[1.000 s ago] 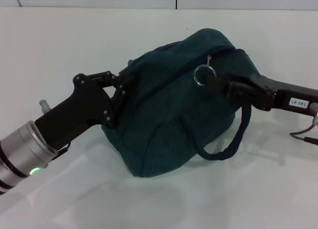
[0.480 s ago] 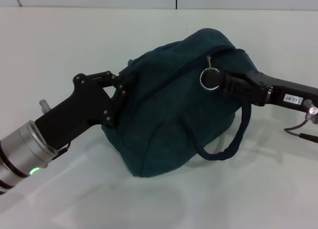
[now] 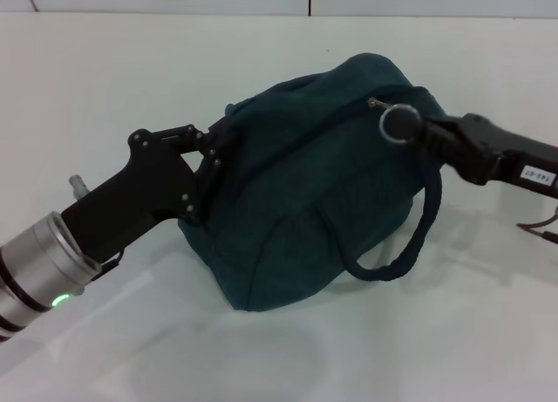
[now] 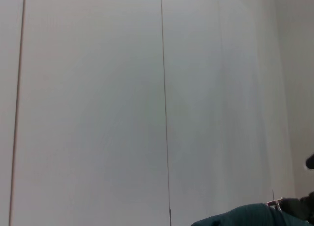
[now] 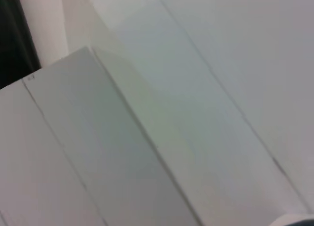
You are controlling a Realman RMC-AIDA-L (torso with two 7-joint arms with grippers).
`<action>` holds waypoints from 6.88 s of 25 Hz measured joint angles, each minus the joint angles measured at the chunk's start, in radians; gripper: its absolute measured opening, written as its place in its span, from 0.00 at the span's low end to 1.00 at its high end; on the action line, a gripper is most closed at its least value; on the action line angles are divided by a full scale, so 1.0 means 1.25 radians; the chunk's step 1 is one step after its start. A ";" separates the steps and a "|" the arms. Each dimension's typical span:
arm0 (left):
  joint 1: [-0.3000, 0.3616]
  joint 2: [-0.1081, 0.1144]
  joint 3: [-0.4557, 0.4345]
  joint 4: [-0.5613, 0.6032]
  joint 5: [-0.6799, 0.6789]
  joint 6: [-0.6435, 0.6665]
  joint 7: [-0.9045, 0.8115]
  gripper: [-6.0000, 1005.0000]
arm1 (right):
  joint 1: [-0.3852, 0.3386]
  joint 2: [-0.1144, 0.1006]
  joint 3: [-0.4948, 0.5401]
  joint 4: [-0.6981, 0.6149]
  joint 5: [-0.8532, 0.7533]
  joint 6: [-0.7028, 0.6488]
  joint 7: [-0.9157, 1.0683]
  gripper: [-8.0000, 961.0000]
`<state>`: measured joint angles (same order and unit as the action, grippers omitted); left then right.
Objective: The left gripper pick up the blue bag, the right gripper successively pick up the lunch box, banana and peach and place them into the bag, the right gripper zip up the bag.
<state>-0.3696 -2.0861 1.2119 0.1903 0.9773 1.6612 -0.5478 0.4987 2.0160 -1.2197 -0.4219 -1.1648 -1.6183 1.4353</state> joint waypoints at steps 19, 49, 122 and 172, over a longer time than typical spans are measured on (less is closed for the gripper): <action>-0.007 0.008 -0.005 0.000 -0.013 -0.001 -0.020 0.05 | -0.077 -0.002 0.130 0.008 0.051 0.053 -0.129 0.03; -0.036 0.015 -0.006 0.001 -0.047 -0.015 -0.094 0.05 | -0.099 -0.004 0.176 0.006 -0.002 0.105 -0.175 0.12; -0.042 0.004 -0.005 0.001 -0.048 -0.014 -0.083 0.11 | -0.024 0.005 0.011 0.004 -0.037 0.340 -0.339 0.35; 0.014 -0.002 -0.006 0.012 -0.104 0.064 -0.153 0.29 | -0.076 -0.003 0.059 0.040 0.096 0.208 -0.360 0.39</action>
<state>-0.3522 -2.0884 1.2042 0.2050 0.8474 1.7413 -0.7391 0.4040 2.0124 -1.1454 -0.3719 -1.0451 -1.3578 0.9849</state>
